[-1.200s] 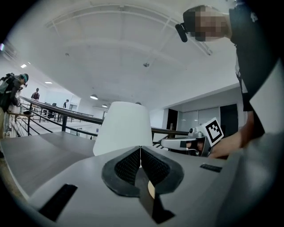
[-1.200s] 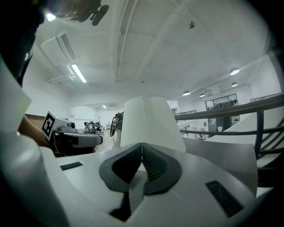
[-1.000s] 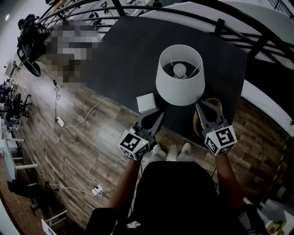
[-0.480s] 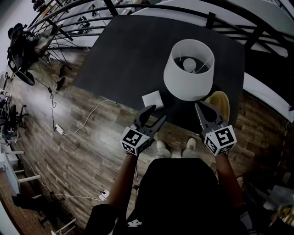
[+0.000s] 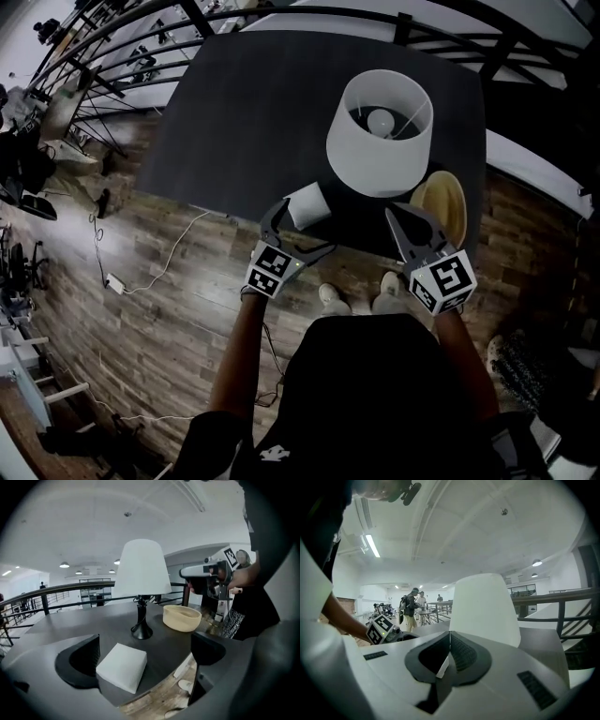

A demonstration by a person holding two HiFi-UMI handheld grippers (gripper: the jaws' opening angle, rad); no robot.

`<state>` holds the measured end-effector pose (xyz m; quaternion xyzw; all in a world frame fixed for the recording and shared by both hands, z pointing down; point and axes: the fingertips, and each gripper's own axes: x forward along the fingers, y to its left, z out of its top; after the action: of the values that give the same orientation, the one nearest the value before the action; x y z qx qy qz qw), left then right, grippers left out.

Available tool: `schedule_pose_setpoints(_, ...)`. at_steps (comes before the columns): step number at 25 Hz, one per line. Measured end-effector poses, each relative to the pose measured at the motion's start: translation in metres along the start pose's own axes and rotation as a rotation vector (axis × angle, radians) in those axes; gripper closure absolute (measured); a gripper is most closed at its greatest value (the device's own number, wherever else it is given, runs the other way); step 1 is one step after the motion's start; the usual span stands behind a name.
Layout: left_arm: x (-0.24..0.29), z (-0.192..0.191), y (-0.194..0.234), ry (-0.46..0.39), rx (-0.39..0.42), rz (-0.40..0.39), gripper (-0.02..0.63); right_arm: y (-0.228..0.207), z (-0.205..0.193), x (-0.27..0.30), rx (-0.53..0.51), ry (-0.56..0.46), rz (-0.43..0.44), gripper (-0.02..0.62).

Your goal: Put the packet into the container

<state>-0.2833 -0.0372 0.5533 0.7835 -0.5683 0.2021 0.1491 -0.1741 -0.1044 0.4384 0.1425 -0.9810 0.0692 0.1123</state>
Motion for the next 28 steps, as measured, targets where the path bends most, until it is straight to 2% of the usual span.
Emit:
schedule_pose_setpoints(3,0.007,-0.015,0.007,0.081,0.102,-0.030,0.008,0.002,-0.002,0.000,-0.003,0.008,-0.011,0.591)
schedule_pose_setpoints(8,0.019,-0.040,0.033,0.208,0.147,-0.021,0.008,0.006,-0.003,-0.002,-0.016,0.021,-0.021,0.591)
schedule_pose_setpoints(13,0.036,-0.066,0.045,0.296,0.132,-0.063,0.008,0.007,-0.004,-0.003,-0.022,0.037,-0.022,0.591)
schedule_pose_setpoints(17,0.050,-0.071,0.054,0.360,0.160,-0.083,0.009,0.008,-0.004,-0.002,-0.026,0.040,-0.023,0.591)
schedule_pose_setpoints(28,0.062,-0.088,0.054,0.439,0.158,-0.139,0.011,0.002,-0.005,-0.009,-0.018,0.043,-0.055,0.591)
